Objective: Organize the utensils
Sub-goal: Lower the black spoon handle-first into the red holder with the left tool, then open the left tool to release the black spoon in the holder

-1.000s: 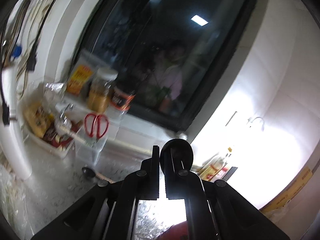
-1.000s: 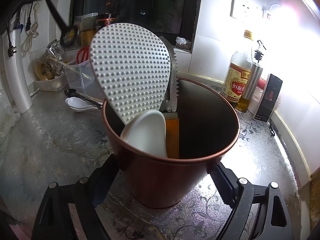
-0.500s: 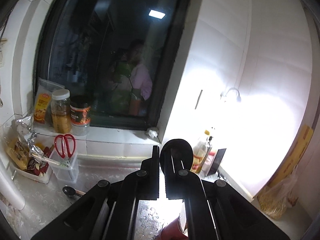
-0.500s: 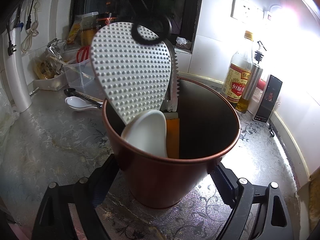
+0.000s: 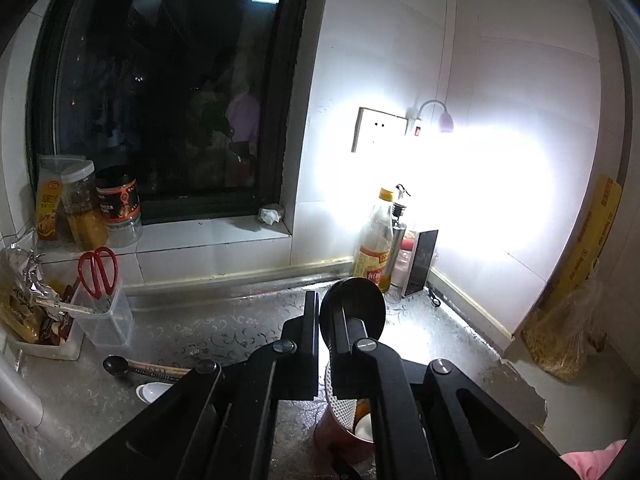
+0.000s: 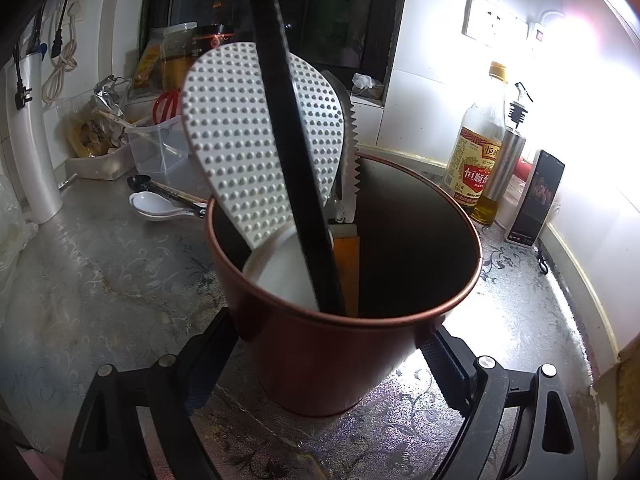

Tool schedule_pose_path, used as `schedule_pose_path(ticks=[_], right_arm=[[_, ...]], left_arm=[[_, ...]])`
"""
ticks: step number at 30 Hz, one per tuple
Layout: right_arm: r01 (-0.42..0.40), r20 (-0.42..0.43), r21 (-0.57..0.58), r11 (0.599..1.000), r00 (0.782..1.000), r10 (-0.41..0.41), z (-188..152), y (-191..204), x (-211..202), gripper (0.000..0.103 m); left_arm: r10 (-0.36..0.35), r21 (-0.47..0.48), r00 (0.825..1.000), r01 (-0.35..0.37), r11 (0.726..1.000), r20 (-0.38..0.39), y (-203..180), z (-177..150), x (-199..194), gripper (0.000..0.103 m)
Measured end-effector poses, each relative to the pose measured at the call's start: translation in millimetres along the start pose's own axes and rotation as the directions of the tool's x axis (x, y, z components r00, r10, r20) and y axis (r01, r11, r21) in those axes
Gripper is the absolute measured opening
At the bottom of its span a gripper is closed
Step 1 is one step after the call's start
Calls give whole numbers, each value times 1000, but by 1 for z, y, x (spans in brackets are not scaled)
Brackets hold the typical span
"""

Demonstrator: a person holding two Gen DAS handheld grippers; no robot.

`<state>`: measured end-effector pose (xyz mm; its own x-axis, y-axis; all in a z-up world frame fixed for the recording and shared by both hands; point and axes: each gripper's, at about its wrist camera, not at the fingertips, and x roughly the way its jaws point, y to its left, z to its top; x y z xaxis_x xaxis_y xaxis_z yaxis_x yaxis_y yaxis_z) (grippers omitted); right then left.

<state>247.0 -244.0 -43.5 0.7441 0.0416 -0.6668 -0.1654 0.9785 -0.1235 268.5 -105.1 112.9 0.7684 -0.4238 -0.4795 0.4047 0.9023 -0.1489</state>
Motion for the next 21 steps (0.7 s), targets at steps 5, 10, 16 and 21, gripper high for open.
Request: schedule_pose_path(ticks=[5,10,16,21], right_arm=[[1,-1,-1,1000,1000,-1,0,0,0,91],[1,-1,-2,1000,1000,-1,0,0,0,91],[2,-2,-3,1000,1000,-2,0,-2,1,91],[3,-2,-4,1000,1000,-3,0,-2,1,91]], left_arm=[[-32,2,997,32,999,-70,-5,-10,11,5],[-65,-16,989,63,998,-136,-7,-20,23,6],[-104,-34,978,100,994,-178,-10,-24,27,9],[-103,-37,979,98,994,-175,-8,-22,22,33]])
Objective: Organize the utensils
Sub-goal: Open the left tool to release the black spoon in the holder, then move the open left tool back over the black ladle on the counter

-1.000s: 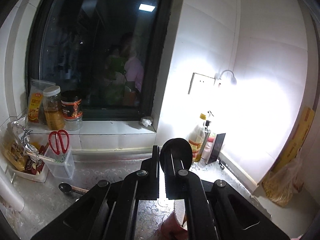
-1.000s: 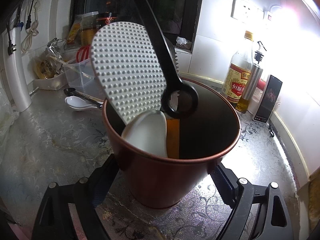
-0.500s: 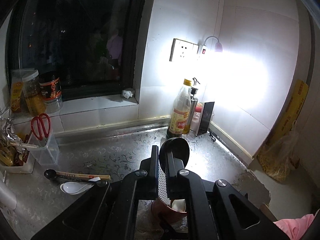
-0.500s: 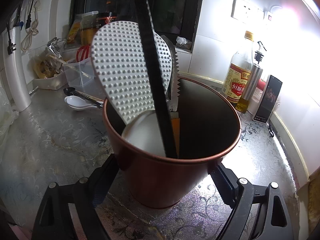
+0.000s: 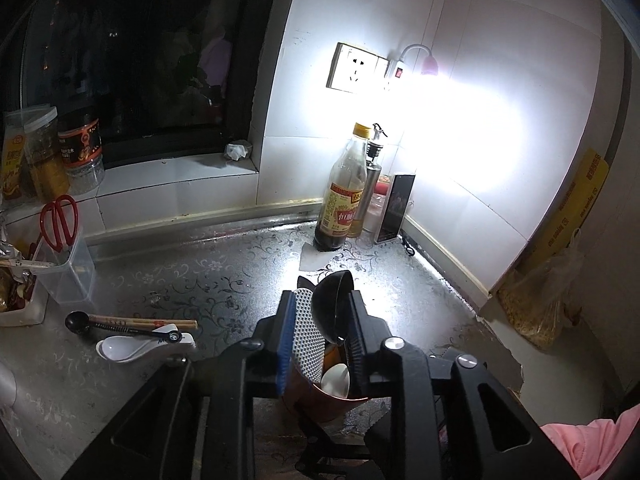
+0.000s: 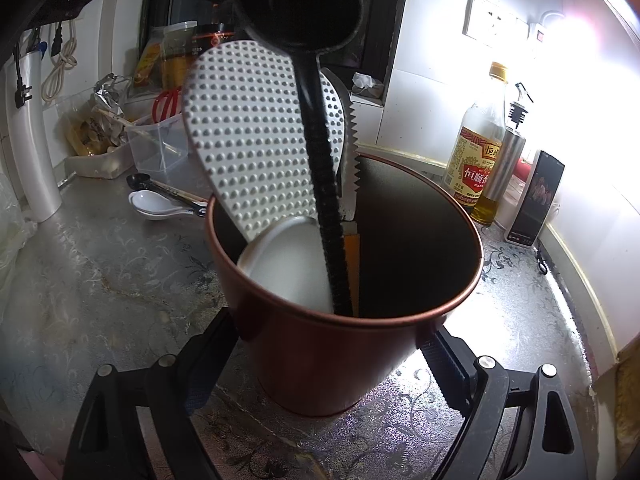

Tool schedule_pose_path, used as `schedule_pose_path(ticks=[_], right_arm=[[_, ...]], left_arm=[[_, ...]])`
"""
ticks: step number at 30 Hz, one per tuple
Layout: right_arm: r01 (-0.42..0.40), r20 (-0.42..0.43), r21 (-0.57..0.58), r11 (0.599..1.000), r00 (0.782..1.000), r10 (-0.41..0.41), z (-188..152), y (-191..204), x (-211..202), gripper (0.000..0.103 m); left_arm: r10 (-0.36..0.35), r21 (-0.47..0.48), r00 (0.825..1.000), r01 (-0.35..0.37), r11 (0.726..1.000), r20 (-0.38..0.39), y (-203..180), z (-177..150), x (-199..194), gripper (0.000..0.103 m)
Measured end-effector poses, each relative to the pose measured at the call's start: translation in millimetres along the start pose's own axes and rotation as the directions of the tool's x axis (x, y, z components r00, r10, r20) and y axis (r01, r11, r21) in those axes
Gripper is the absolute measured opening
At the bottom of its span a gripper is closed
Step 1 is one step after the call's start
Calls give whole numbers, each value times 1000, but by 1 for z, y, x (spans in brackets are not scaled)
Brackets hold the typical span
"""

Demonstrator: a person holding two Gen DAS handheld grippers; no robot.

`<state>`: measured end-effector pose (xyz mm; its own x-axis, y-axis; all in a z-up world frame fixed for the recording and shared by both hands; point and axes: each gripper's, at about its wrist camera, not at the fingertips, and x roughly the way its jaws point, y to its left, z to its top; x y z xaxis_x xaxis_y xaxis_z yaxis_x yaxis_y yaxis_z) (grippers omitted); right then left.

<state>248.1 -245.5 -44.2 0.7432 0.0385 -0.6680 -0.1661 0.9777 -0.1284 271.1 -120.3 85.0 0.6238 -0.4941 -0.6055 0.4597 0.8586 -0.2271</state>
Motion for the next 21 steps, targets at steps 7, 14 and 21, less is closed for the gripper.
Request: schedule_pose_path(ticks=[7,14,21], right_arm=[[2,-1,-1,1000,1000,-2,0,1,0,91],[4,-1,-3,1000,1000,-4,0,1,0,91],[8,-4,-5,1000,1000,-8,0,-1,1,91]], left_arm=[[16,-39,999,-14,999,33,15,5,-12,38],[135,-158,990,-129,979,31,60,0,-22,52],[290,-305,954,-299,904,-74,118,-29,-25,55]])
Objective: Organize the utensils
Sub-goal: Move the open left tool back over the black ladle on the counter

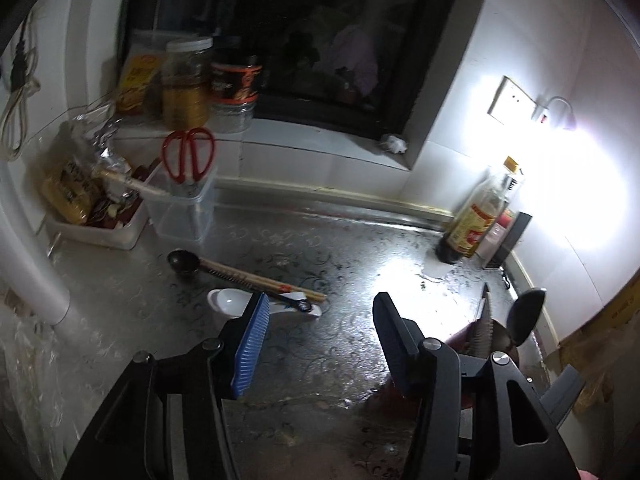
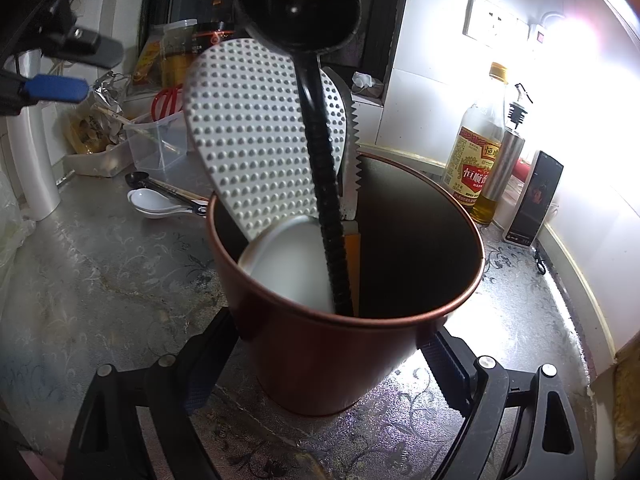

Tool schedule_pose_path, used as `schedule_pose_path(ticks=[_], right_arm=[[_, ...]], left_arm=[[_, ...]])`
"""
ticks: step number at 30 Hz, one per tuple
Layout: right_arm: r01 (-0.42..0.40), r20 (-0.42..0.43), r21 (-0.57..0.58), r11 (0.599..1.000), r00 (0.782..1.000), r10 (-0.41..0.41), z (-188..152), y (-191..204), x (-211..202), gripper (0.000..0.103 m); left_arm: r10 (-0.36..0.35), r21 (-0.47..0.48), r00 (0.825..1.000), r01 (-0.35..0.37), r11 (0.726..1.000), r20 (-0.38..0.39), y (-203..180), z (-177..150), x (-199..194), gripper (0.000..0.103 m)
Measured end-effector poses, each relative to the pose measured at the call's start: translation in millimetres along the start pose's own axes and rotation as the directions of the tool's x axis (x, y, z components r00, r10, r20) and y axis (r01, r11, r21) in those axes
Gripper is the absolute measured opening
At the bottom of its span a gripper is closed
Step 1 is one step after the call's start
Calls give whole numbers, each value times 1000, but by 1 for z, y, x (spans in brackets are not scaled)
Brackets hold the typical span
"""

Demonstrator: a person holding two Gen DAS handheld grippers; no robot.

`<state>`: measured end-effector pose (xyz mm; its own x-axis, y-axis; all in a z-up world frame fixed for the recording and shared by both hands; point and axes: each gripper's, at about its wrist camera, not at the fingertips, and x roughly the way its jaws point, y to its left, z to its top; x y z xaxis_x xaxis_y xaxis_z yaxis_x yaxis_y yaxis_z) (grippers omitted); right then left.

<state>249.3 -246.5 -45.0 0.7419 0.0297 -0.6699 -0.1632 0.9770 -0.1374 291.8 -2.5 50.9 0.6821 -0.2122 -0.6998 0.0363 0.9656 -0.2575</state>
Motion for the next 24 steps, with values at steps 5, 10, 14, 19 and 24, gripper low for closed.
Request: schedule_pose_path(ticks=[5,10,14,19,24], right_arm=[[7,-3,-1,1000,1000,-7,-1,3,-2,91],[11,-7,9,1000,1000,-11,-3,4,-4,91],[26,-10,25,999,1000,-25,-1,0,-2,91],[46,-26,44,998,999,-45,5,-7,4,91],[61,-28,55,997,998,-59,8,-11,9,91]], left_arm=[[60,-89,998,-62,994,-22,32,-3,1,56],[94,-142,994,-101,985,-54,50,-8,7,56],[124,-175,988,-139,975,-92,63,-17,13,60],[149,-197,981,-171,966,-121,76,-19,17,66],[157,-245,982,-179,953,-109,89,-18,18,85]])
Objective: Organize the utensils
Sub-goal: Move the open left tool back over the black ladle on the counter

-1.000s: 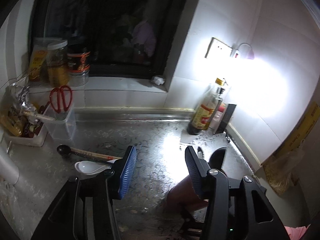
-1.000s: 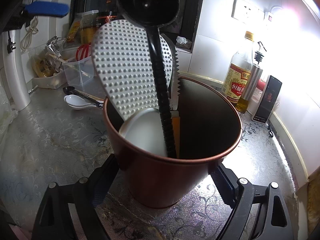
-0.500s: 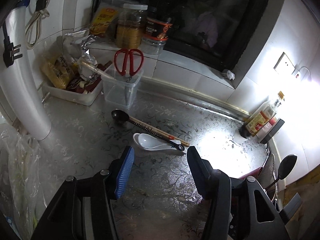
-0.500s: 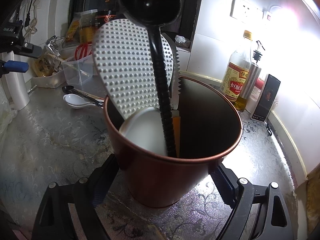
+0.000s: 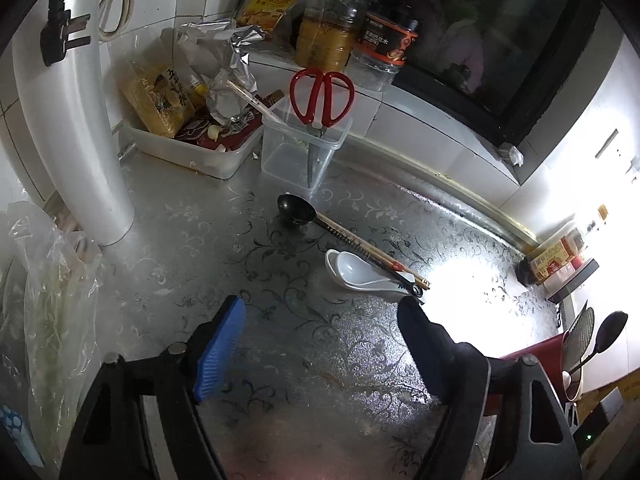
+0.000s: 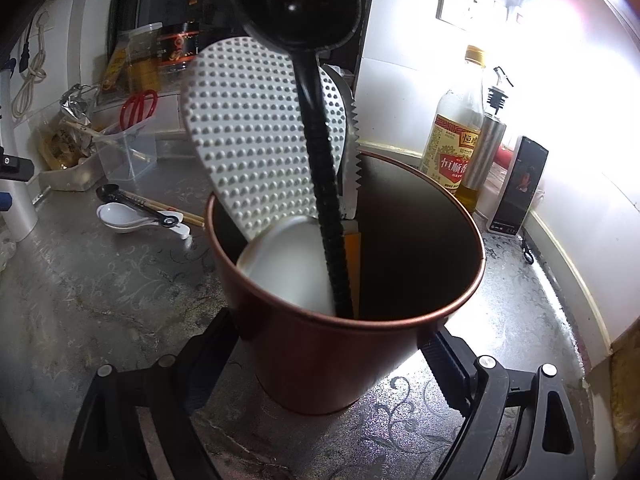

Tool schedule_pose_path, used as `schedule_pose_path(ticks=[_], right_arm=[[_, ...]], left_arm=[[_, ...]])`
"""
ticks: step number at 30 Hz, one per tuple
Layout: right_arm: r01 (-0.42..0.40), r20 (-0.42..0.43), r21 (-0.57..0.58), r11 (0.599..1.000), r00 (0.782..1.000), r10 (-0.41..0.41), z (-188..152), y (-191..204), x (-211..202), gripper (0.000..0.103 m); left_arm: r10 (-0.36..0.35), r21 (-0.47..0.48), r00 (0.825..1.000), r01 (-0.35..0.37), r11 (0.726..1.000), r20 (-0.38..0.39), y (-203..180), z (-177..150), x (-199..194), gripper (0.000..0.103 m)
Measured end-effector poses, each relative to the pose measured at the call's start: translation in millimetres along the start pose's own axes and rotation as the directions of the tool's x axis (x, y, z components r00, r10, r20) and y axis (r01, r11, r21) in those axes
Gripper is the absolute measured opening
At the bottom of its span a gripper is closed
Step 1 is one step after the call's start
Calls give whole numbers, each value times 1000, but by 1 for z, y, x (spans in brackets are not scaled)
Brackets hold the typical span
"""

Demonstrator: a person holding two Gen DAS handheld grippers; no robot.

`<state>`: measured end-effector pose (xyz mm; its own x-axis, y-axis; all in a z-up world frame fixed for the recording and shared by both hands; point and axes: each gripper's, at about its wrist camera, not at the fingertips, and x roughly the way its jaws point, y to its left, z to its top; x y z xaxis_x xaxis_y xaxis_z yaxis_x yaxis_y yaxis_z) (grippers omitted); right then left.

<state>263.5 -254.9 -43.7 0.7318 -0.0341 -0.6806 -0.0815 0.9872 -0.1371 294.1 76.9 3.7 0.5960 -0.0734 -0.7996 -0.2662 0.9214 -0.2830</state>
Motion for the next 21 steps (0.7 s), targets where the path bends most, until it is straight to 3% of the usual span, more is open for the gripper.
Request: schedule_pose_path(ticks=[3,13,21], right_arm=[[6,5,1,1000,1000,-6,0,0,1,91],[32,14,28,999,999,-33,0,-3,4,91],[32,-25,49,998,999,-31,-5,-1,8,91]], left_arm=[[12,-21,1000,-12,1000,12,5,2,3,91],[68,-61,998,-69,996,-17,17,7,22,91],[58,-78,998,-60,995,-34,23,11,36,91]])
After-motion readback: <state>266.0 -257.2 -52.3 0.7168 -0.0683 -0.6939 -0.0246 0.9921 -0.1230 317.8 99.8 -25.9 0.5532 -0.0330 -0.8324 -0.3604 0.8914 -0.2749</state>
